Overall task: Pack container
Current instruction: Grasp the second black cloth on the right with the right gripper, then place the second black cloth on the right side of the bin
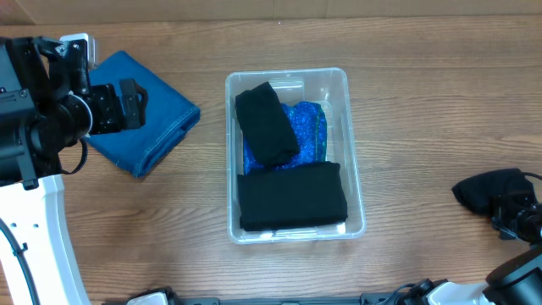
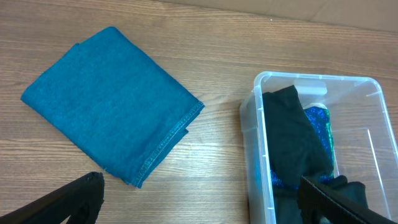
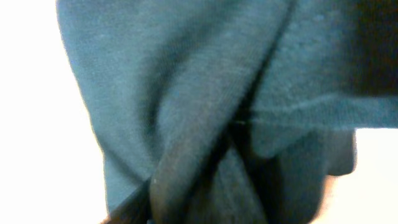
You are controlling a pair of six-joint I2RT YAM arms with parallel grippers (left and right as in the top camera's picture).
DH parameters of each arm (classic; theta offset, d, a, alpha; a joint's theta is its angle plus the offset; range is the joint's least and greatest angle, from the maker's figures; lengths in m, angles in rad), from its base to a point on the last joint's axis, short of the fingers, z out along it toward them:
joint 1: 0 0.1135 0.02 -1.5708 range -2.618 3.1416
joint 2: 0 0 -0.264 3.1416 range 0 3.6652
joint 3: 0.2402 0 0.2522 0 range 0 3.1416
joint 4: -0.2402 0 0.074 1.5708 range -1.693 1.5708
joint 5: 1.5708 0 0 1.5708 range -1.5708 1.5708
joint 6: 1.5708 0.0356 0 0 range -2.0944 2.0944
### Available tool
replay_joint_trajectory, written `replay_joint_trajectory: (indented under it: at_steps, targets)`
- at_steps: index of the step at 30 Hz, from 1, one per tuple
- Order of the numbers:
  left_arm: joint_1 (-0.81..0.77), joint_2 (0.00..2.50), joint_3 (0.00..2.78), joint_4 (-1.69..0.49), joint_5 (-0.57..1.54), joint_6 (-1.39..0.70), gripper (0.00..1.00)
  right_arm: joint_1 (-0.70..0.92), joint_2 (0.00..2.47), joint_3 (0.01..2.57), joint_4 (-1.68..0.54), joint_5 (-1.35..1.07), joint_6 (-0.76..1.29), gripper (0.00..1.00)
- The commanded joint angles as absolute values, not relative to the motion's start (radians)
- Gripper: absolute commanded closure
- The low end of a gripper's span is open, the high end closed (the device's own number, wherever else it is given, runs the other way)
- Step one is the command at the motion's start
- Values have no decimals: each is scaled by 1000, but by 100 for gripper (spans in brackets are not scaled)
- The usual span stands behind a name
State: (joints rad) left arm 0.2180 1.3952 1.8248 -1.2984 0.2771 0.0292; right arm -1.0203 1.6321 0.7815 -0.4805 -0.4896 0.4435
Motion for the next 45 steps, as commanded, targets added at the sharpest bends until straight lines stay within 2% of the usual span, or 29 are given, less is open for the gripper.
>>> replay_joint_trajectory:
  at_steps: [1, 5, 10, 13, 16, 18, 22, 23, 26, 30, 31, 34, 39, 40, 41, 43, 44, 45]
  targets:
    - [222, 1399, 1841, -1297, 289, 49, 0, -1015, 1640, 782, -472, -685, 440, 96]
    - [222, 1399, 1841, -1297, 289, 49, 0, -966, 1633, 850, -503, -893, 355, 96]
    - [222, 1399, 1841, -1297, 289, 49, 0, -727, 1563, 1111, -739, -936, 201, 96]
    - [222, 1399, 1841, -1298, 289, 49, 0, -545, 1533, 1319, -871, -933, 147, 96]
    - [222, 1400, 1841, -1298, 289, 49, 0, -288, 1525, 1523, -963, -906, 106, 96]
    - [222, 1400, 1841, -1297, 289, 49, 0, -116, 1525, 1561, -964, -854, 100, 96]
    - [222, 1400, 1841, -1298, 289, 49, 0, 261, 1588, 1559, -952, -585, 101, 96]
    - [222, 1400, 1841, -1298, 289, 49, 0, 297, 1609, 1559, -947, -568, 101, 96]
    - [222, 1400, 1841, -1298, 289, 49, 0, 371, 1725, 1559, -915, -516, 131, 96]
    - [222, 1400, 1841, -1298, 289, 49, 0, 361, 1822, 1559, -879, -493, 135, 96]
    - [222, 1400, 1841, -1298, 289, 49, 0, 352, 1839, 1559, -883, -401, 171, 96]
    - [222, 1400, 1841, -1298, 289, 49, 0, 334, 1843, 1559, -895, -293, 179, 96]
    - [222, 1400, 1841, -1298, 289, 49, 0, 330, 1843, 1559, -930, -277, 183, 96]
    - [222, 1400, 1841, -1298, 289, 49, 0, 330, 1843, 1559, -934, -271, 183, 73]
    - [222, 1400, 1841, -1298, 289, 49, 0, 330, 1843, 1559, -942, -256, 183, 44]
    - [222, 1400, 1841, -1298, 289, 49, 0, 330, 1843, 1559, -958, -221, 184, 27]
    - [222, 1400, 1841, -1298, 289, 49, 0, 330, 1843, 1559, -966, -191, 190, 21]
    - [222, 1400, 1841, -1298, 289, 49, 0, 330, 1843, 1559, -974, -145, 211, 21]
